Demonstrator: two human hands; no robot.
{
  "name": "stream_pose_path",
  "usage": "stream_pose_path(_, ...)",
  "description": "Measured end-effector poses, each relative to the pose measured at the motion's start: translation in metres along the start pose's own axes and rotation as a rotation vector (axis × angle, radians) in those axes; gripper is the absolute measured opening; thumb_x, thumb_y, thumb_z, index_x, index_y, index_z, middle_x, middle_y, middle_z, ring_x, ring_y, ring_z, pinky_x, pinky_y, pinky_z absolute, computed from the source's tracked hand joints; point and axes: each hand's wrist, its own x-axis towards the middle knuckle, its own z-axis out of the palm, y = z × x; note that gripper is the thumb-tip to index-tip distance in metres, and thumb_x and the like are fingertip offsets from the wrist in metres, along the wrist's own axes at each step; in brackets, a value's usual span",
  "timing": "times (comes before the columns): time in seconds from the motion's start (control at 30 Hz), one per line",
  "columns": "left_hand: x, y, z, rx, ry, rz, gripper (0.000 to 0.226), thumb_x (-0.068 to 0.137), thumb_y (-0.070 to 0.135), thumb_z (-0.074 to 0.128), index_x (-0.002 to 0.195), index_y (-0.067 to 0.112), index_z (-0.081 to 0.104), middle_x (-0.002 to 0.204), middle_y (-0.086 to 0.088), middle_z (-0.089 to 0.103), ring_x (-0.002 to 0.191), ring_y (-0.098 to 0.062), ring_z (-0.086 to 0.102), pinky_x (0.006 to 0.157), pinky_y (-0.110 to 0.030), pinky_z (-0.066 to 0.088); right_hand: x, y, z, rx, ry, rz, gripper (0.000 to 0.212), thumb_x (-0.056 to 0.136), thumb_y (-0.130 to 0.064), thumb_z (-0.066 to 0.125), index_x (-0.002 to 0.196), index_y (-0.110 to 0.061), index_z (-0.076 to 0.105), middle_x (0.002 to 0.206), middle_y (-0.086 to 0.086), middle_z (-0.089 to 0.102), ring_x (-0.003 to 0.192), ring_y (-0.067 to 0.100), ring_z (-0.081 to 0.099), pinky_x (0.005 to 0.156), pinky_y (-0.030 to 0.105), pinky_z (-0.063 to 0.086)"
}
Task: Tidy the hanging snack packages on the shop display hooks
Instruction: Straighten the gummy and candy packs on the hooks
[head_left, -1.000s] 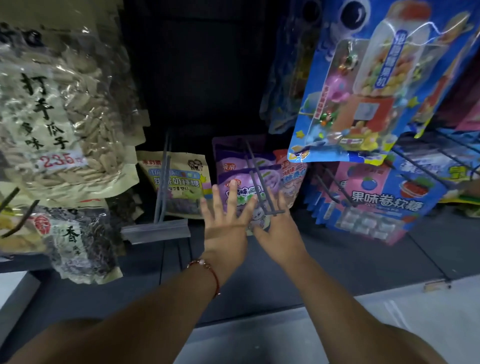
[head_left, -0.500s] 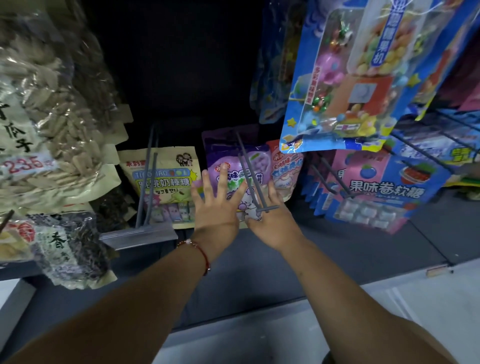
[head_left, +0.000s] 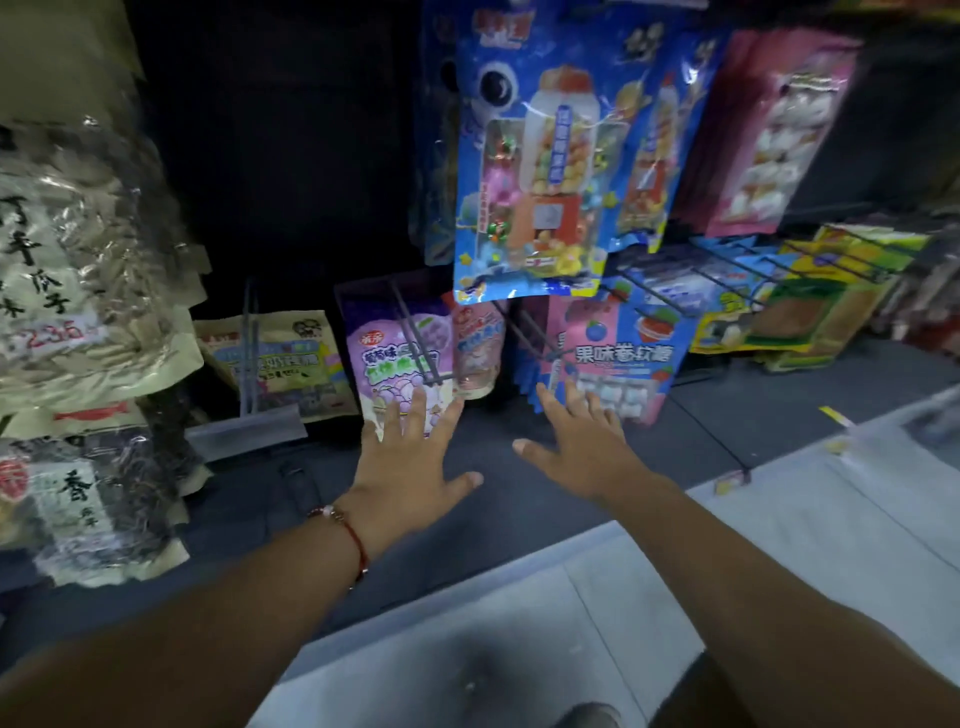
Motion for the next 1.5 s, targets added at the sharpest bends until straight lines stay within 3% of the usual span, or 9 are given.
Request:
stream_pose_path(0.27,-0.019,0.062,-0.029,-0.054,-0.01,0.226,0.094,0.086,0.082,0.033,0.156,0.04,-0.013,0.166,-0.011,-0.017,0.152,-0.04,-0.003,0.12,-0.06,0.006,-0.073,0.036,-0.018,-0.073,0.012,0.159,0.082,0.094,-0.072,0.033,0.159,-0.033,0.001,0.168,0.004,-0.007,0.153,0.032,-0.005,0.122,0.05,-0.001)
stream_pose_path(0.43,0.0,0.114,-0.043,-0.121,0.054,0.291,0.087,0.094,0.069,0.04,0.16,0.03,-0.002,0.167,-0.014,-0.011,0.152,-0.041,0.001,0.12,-0.06,0.012,-0.082,0.056,-0.031,-0.086,0.025,0.266,0.082,0.095,-0.07,0.033,0.16,-0.031,0.001,0.168,0.006,-0.007,0.153,0.034,-0.005,0.123,0.05,0.002)
stream_pose_path(0.7,0.061,0.148,-0.019,-0.029,0.109,0.273,0.086,0.096,0.061,0.045,0.159,0.031,-0.005,0.166,-0.013,-0.018,0.152,-0.04,-0.002,0.121,-0.06,0.011,-0.027,0.112,-0.031,-0.004,0.055,0.272,0.081,0.097,-0.066,0.035,0.16,-0.03,0.0,0.167,0.007,-0.009,0.153,0.035,-0.003,0.122,0.05,0.003)
stream_pose_path(0.97,0.133,0.149,0.008,-0.024,0.213,0.198,0.082,0.095,0.048,0.053,0.159,0.034,0.004,0.162,-0.014,-0.029,0.151,-0.044,-0.011,0.117,-0.058,0.021,0.071,0.159,-0.019,0.272,0.199,0.18,0.081,0.096,-0.053,0.052,0.16,-0.03,0.008,0.168,0.007,-0.004,0.153,0.034,0.001,0.121,0.053,0.012)
stream_pose_path(1.07,0.149,0.157,0.015,-0.031,0.293,0.168,0.084,0.092,0.04,0.059,0.159,0.033,0.01,0.16,-0.014,-0.032,0.149,-0.046,-0.016,0.118,-0.061,0.013,0.09,0.166,-0.016,0.329,0.254,0.11,0.083,0.095,-0.053,0.053,0.16,-0.03,0.006,0.167,0.007,-0.006,0.154,0.032,-0.001,0.121,0.05,0.012)
stream_pose_path(1.23,0.17,0.174,0.025,0.027,0.457,0.139,0.091,0.076,0.032,0.075,0.155,0.028,0.03,0.165,-0.014,-0.006,0.148,-0.045,-0.006,0.115,-0.067,0.001,0.117,0.174,-0.008,0.402,0.294,0.018,0.084,0.094,-0.051,0.058,0.159,-0.027,0.011,0.167,0.009,-0.003,0.153,0.032,0.002,0.122,0.049,0.014)
stream_pose_path(1.3,0.174,0.179,0.027,0.055,0.5,0.12,0.095,0.072,0.03,0.078,0.154,0.029,0.031,0.165,-0.014,-0.002,0.147,-0.047,0.0,0.113,-0.067,0.0,0.128,0.175,-0.006,0.432,0.303,-0.015,0.082,0.09,-0.056,0.056,0.157,-0.029,0.017,0.164,0.012,0.012,0.15,0.036,0.015,0.117,0.056,0.026)
stream_pose_path(1.4,0.181,0.179,0.029,0.114,0.524,0.077,0.097,0.068,0.031,0.079,0.153,0.029,0.033,0.164,-0.018,0.008,0.145,-0.052,0.012,0.11,-0.073,0.016,0.14,0.17,-0.005,0.52,0.331,-0.064,0.081,0.085,-0.056,0.053,0.155,-0.039,0.017,0.156,0.012,0.026,0.145,0.036,0.027,0.11,0.056,0.037)
stream_pose_path(1.5,0.188,0.175,0.027,0.144,0.48,0.029,0.096,0.071,0.033,0.078,0.155,0.03,0.032,0.164,-0.02,0.012,0.144,-0.055,0.019,0.106,-0.072,0.028,0.154,0.166,-0.002,0.596,0.367,-0.121,0.081,0.091,-0.041,0.064,0.157,-0.039,0.017,0.162,0.012,0.019,0.152,0.028,0.012,0.117,0.053,0.029)
